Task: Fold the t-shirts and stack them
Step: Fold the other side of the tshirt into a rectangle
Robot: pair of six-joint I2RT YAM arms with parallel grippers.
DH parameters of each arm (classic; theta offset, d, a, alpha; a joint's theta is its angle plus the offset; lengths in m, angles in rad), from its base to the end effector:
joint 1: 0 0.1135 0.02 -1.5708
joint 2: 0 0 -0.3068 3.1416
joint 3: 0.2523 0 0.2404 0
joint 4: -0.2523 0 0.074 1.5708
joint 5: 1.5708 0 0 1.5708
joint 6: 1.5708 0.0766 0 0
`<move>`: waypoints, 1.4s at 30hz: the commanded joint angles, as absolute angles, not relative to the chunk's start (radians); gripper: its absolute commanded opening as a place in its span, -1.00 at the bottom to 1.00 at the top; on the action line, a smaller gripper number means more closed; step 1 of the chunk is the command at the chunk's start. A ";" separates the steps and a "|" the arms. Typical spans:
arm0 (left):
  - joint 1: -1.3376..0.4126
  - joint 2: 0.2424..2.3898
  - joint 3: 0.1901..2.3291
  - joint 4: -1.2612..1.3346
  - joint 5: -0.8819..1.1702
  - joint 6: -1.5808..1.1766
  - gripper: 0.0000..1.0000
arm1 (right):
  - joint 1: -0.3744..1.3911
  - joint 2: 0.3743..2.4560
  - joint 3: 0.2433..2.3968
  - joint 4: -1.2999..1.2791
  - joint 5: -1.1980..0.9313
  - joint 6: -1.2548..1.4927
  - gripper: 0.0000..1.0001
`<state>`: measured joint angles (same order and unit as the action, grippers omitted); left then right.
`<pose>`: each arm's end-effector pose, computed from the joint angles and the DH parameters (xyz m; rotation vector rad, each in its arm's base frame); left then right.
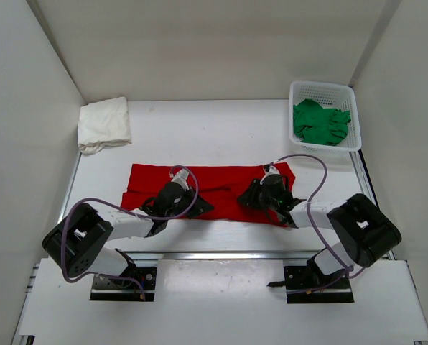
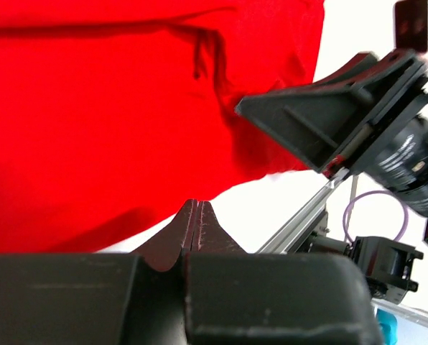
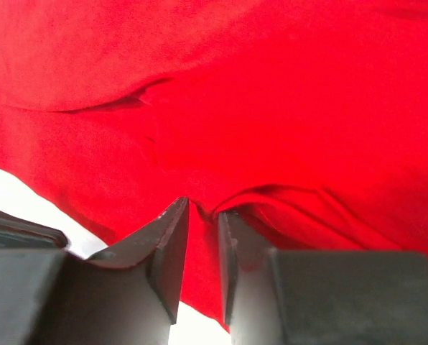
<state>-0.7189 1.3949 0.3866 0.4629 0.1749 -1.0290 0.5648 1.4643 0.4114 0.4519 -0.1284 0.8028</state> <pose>0.1936 -0.1872 0.1731 -0.2491 2.3468 -1.1502 0.2300 0.1573 0.1612 0.1970 2.3081 0.8860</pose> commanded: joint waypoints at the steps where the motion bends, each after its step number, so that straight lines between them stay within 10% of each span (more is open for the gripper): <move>1: -0.709 1.373 0.364 0.515 0.195 -1.026 -0.92 | 0.587 1.491 0.456 0.517 -0.103 0.839 -0.68; 15: -0.683 1.370 0.354 0.541 0.230 -1.032 -0.90 | 0.597 1.381 0.430 0.367 -0.228 0.949 -0.97; 31: -0.634 1.358 0.403 0.516 0.259 -1.022 -0.88 | 0.642 1.268 0.396 0.360 -0.371 1.021 -0.39; 36: -0.666 1.408 0.494 0.497 0.246 -0.991 -0.86 | 0.396 1.080 0.439 0.102 -0.347 0.799 -0.96; 42: -0.759 1.632 0.741 0.446 0.294 -0.956 -0.85 | 0.132 1.228 0.546 -0.055 -0.402 0.528 -1.00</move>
